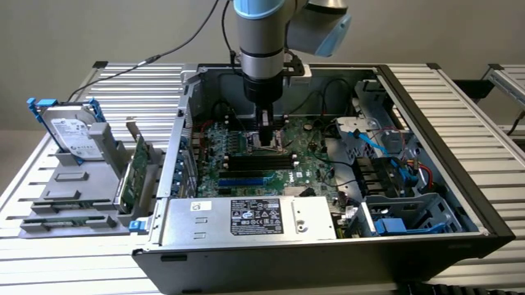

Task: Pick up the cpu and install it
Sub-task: 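Place the cpu into insertion slot, then close the cpu cover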

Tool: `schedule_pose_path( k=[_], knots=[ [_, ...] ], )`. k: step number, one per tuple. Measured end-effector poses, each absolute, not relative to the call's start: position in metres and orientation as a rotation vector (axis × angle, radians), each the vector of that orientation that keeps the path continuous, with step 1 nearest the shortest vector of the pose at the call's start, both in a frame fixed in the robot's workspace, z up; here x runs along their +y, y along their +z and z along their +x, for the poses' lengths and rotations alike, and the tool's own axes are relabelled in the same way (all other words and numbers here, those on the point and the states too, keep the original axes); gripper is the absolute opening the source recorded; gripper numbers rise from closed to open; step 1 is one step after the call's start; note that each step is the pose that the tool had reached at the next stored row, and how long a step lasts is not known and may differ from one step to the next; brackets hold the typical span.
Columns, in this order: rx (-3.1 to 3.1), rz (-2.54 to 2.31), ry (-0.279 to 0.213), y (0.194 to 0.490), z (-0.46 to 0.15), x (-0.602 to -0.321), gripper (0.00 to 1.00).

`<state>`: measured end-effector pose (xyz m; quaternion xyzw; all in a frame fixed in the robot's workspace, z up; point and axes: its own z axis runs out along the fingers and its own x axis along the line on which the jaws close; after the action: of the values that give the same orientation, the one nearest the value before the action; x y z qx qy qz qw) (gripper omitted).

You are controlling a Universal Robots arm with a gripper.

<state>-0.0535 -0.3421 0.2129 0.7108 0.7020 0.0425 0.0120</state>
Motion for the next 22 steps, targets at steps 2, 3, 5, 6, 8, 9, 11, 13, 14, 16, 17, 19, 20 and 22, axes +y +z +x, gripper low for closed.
schedule_pose_path(
  k=[2,3,5,6,8,9,11,13,14,16,17,19,20,22],
  knots=[
    [2.189,2.216,0.132,0.219,-0.054,-0.342,0.62],
    [2.189,2.216,0.132,0.222,-0.053,-0.342,0.62],
    [2.189,2.216,0.132,0.227,-0.054,-0.342,0.62],
    [2.189,2.216,0.132,0.23,-0.054,-0.342,0.6],
    [2.189,2.216,0.132,0.234,-0.054,-0.342,0.54],
    [2.189,2.216,0.132,0.235,-0.054,-0.342,0.47],
    [2.19,2.216,0.132,0.238,-0.053,-0.342,0.36],
    [2.189,2.217,0.131,0.241,-0.052,-0.342,0.3],
    [2.19,2.217,0.131,0.242,-0.051,-0.342,0.24],
    [2.192,2.219,0.126,0.245,-0.047,-0.341,0.18],
    [2.193,2.221,0.123,0.247,-0.044,-0.341,0.12],
    [2.197,2.225,0.115,0.25,-0.039,-0.341,0.11],
    [2.198,2.226,0.112,0.251,-0.036,-0.341,0.11],
    [2.201,2.23,0.105,0.255,-0.03,-0.34,0.11]
  ],
)
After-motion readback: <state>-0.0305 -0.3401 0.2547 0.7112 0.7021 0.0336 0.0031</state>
